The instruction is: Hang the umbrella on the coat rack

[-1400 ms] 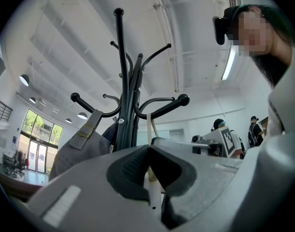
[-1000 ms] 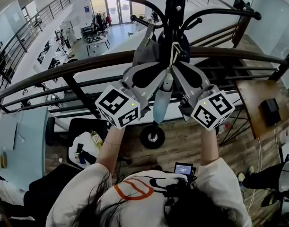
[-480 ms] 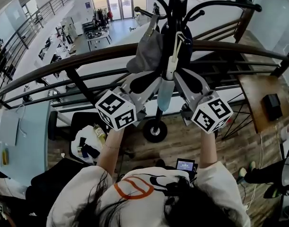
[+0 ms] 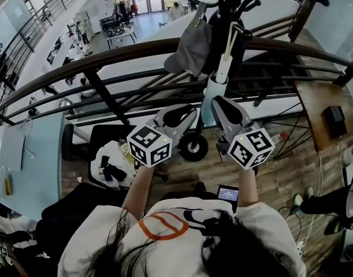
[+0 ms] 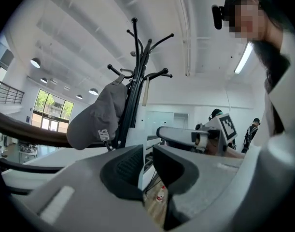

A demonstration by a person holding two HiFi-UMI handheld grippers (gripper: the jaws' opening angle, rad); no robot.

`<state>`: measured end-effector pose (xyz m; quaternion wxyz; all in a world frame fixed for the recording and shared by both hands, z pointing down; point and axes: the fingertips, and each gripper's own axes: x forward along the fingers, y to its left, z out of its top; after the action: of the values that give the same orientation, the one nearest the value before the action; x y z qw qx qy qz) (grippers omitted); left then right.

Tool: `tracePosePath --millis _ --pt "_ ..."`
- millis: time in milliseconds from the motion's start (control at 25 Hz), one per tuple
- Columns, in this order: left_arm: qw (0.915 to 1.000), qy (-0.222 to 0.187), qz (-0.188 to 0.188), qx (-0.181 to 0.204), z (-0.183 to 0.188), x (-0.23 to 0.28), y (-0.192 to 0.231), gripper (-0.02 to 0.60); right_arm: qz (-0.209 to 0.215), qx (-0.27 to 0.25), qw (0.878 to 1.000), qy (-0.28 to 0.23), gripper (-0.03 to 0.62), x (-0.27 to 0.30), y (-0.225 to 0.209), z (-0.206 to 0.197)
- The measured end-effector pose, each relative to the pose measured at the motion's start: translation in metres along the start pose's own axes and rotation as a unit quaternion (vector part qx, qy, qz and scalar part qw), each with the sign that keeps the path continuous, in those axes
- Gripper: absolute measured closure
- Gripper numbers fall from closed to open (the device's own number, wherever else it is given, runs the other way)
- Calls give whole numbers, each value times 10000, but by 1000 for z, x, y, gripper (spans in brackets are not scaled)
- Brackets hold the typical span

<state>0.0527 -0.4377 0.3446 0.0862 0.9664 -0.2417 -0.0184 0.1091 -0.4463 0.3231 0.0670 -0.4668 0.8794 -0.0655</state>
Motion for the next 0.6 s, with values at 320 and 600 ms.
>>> tracePosePath --millis 320,600 --pt "9978 627 190 -70 -60 -50 -6 540 -400 397 9974 452 549 -24 33 -65" --pt "9936 1098 41 -266 -116 -80 -22 541 -798 637 9904 936 549 -56 61 -121"
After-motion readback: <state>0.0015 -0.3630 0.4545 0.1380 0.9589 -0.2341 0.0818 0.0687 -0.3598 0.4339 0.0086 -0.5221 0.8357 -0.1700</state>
